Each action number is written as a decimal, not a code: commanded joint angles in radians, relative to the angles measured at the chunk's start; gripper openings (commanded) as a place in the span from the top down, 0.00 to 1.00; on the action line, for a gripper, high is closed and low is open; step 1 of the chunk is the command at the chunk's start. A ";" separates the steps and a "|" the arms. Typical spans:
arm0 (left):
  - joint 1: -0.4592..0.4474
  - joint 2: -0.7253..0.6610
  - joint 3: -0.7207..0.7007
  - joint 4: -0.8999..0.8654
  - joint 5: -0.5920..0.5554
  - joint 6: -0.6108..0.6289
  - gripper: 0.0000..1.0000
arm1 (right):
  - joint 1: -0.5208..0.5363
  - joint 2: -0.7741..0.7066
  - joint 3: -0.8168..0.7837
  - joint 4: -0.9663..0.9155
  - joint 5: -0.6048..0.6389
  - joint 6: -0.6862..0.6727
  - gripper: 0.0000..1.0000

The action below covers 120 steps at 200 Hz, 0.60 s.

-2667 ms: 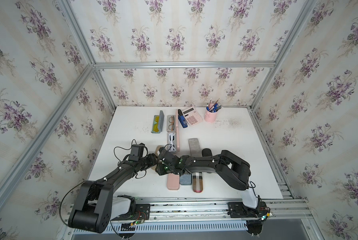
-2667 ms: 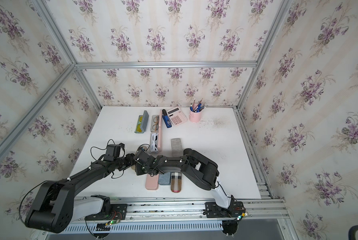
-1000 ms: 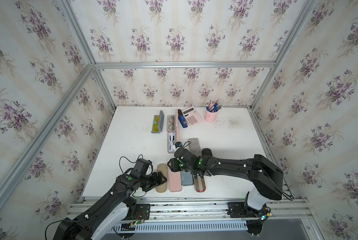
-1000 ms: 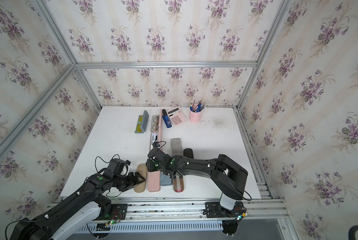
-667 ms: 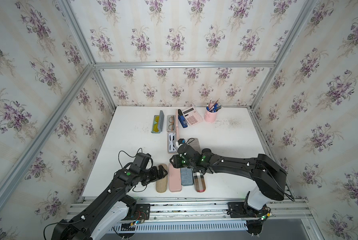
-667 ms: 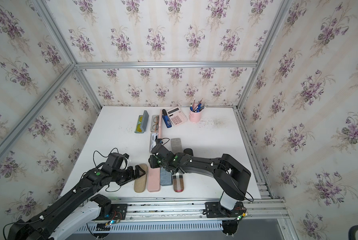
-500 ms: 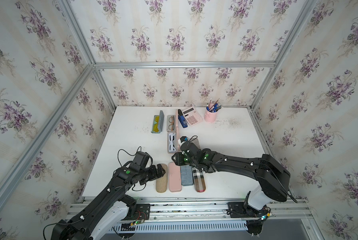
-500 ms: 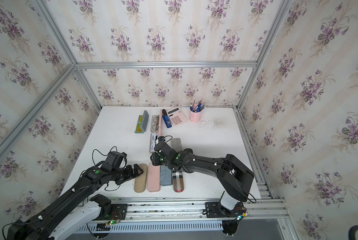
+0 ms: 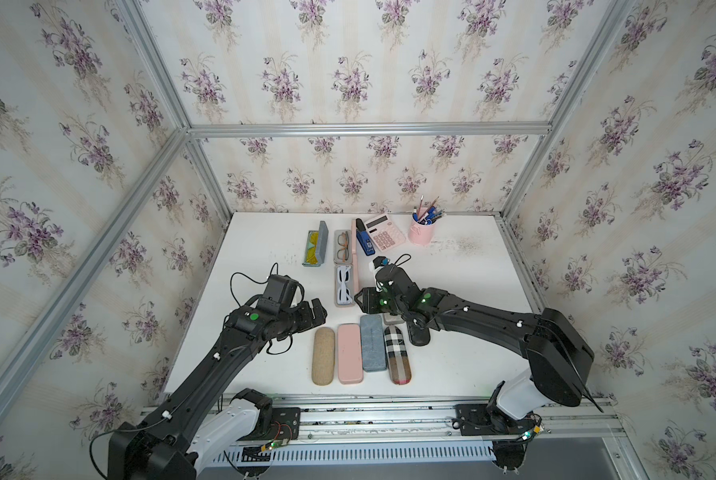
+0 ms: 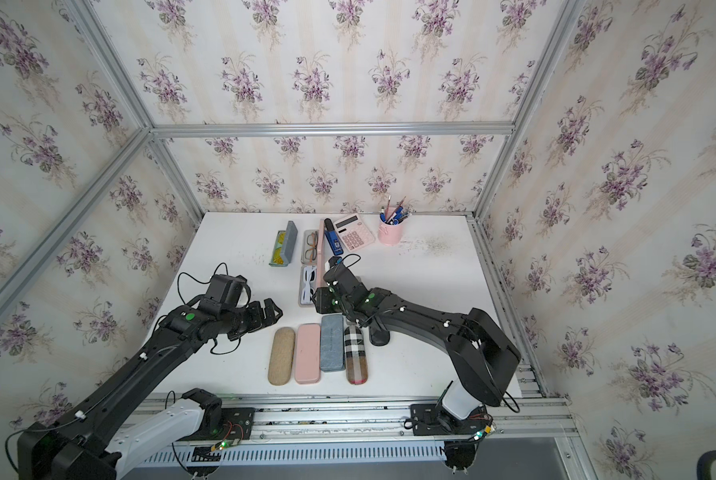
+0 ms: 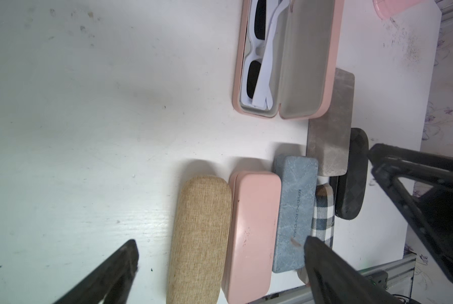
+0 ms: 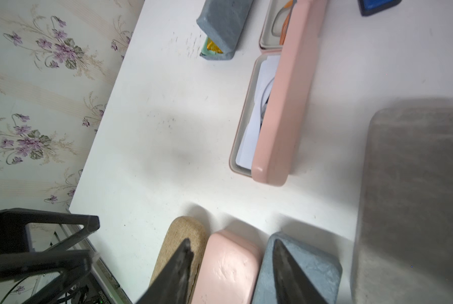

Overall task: Close the glasses case
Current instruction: Move the glasses case to the center of the board, then close the glasses case at the center of the board.

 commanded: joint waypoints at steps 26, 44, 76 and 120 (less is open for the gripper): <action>0.078 0.198 0.037 0.252 0.103 0.056 0.26 | -0.092 0.047 0.014 0.114 -0.141 -0.054 0.50; 0.108 0.294 0.064 0.309 0.116 0.067 0.42 | -0.128 0.076 0.018 0.156 -0.188 -0.055 0.50; 0.130 0.476 0.126 0.402 0.188 0.093 0.52 | -0.170 0.136 0.041 0.200 -0.236 -0.067 0.51; 0.132 0.647 0.238 0.435 0.201 0.090 0.53 | -0.201 0.210 0.062 0.224 -0.264 -0.068 0.53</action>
